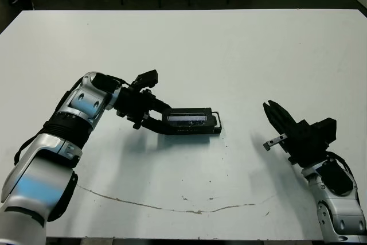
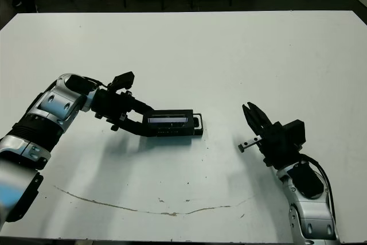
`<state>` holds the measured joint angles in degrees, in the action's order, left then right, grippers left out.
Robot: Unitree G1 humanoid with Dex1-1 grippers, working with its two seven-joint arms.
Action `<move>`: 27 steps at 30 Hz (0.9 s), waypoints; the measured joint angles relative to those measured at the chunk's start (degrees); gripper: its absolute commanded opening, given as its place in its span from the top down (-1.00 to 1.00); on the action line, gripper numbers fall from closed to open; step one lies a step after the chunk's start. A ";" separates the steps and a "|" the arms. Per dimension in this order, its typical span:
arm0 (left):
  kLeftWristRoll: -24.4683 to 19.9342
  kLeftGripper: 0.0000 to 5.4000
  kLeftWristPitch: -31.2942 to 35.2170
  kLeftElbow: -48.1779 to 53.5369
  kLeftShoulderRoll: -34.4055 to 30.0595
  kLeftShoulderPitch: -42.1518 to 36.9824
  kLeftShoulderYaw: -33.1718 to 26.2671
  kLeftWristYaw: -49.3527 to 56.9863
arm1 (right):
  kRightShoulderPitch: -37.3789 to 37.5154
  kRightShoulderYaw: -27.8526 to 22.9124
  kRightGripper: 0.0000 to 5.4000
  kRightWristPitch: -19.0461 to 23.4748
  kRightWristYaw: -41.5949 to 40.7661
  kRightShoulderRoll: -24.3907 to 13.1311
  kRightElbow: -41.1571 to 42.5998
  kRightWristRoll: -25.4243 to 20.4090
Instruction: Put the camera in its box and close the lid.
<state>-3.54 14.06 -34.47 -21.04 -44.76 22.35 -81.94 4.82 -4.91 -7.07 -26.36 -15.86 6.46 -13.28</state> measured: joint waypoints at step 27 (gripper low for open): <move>-13.25 0.02 5.15 1.76 -0.94 3.56 -11.65 -2.04 | -0.08 0.12 1.00 -0.29 -0.99 -0.39 -0.63 0.08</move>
<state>-16.80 19.21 -32.71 -21.98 -41.20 10.70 -83.98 4.74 -4.79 -7.36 -27.35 -16.26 5.83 -13.20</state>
